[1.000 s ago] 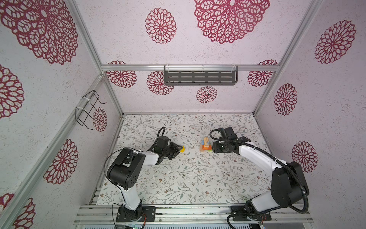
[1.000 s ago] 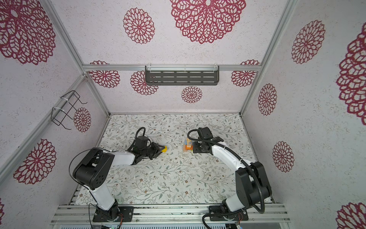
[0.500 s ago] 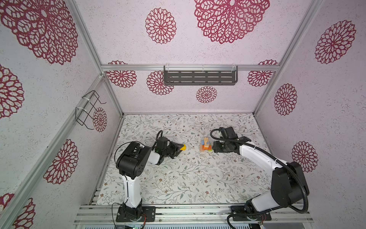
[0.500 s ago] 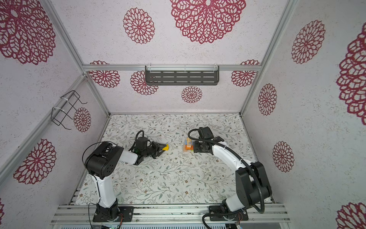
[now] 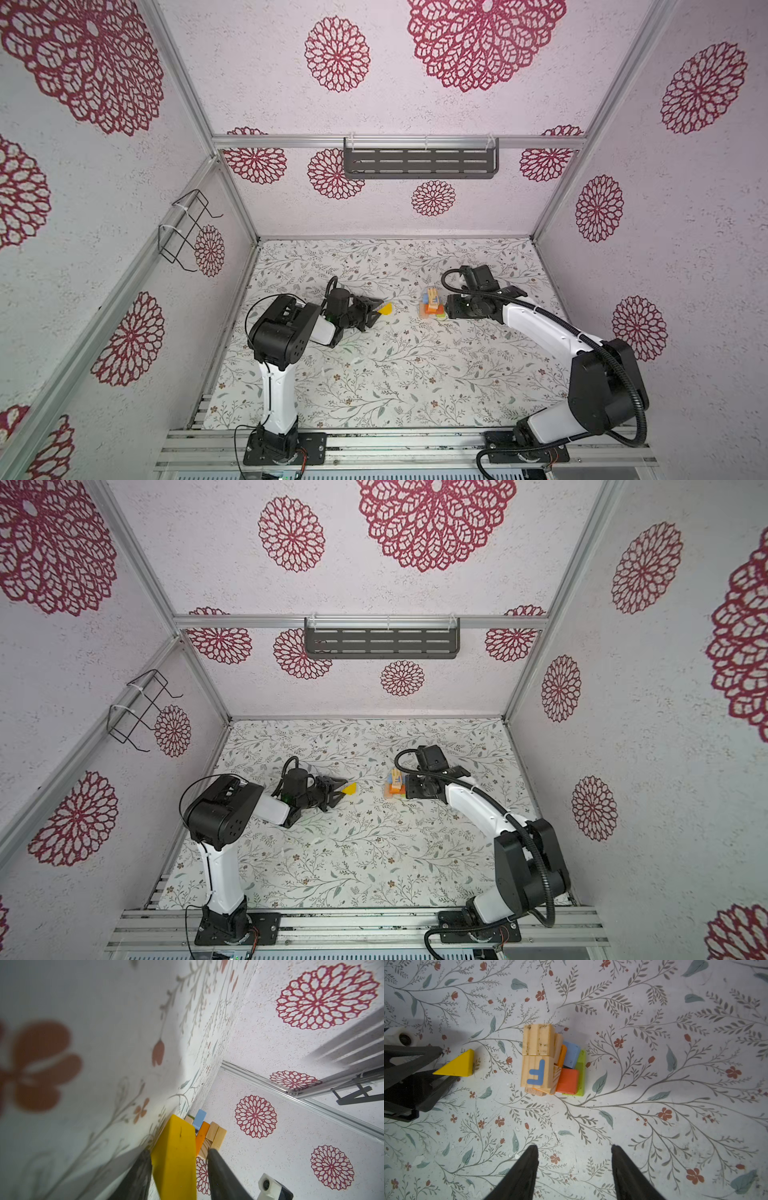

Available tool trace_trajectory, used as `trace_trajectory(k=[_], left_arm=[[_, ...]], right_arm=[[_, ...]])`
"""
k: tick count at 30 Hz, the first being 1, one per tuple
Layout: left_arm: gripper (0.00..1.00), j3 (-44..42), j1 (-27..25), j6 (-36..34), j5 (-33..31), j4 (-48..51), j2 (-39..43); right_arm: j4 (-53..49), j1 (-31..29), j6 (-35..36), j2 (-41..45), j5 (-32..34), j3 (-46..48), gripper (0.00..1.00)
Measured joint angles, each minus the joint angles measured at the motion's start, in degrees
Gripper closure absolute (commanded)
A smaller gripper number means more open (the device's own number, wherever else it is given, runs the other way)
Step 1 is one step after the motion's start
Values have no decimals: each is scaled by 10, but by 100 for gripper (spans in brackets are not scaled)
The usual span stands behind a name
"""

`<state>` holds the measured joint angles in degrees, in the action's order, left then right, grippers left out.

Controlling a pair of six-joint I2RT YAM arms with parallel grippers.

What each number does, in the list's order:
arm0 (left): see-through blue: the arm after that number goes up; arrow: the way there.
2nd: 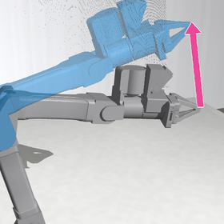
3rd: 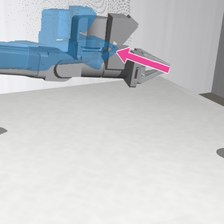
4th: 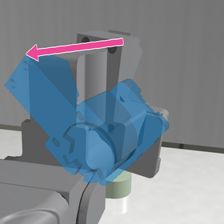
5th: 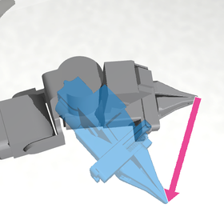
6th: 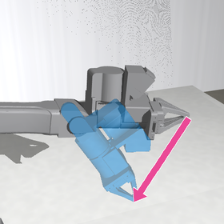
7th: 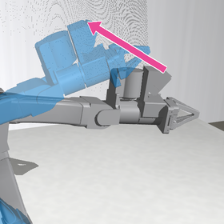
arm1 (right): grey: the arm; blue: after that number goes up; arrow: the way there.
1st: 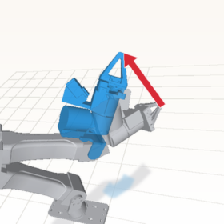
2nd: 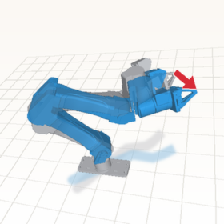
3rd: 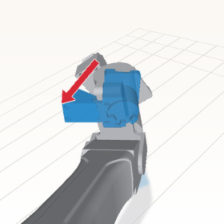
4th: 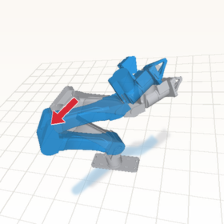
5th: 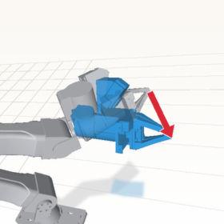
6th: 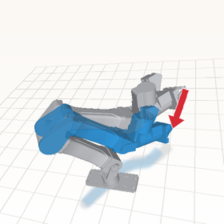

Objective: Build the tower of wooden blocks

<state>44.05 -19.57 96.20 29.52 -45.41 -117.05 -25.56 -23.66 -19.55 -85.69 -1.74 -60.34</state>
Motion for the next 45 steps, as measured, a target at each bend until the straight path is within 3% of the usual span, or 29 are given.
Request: trace_trajectory(k=[7,11,16,22,26,29,39,45], left_arm=[[46,-2,1,-8,0,2,4],[44,0,2,-62,-13,89,47],[42,60,-2,-203,-75,315,138],[35,226,-70,-431,-242,585,184],[34,271,-132,-534,-303,673,182],[34,285,-150,-586,-327,721,167],[34,392,-201,-706,-438,822,81],[29,433,-219,-740,-443,843,39]], right_arm=[[0,0,0,0,0,0,40],[0,0,0,0,0,0,40],[0,2,0,0,0,0,40],[-1,3,0,1,3,0,40],[-3,7,0,12,5,0,38],[-3,9,2,25,7,0,36],[0,17,4,40,16,13,34],[1,19,4,40,15,19,32]])
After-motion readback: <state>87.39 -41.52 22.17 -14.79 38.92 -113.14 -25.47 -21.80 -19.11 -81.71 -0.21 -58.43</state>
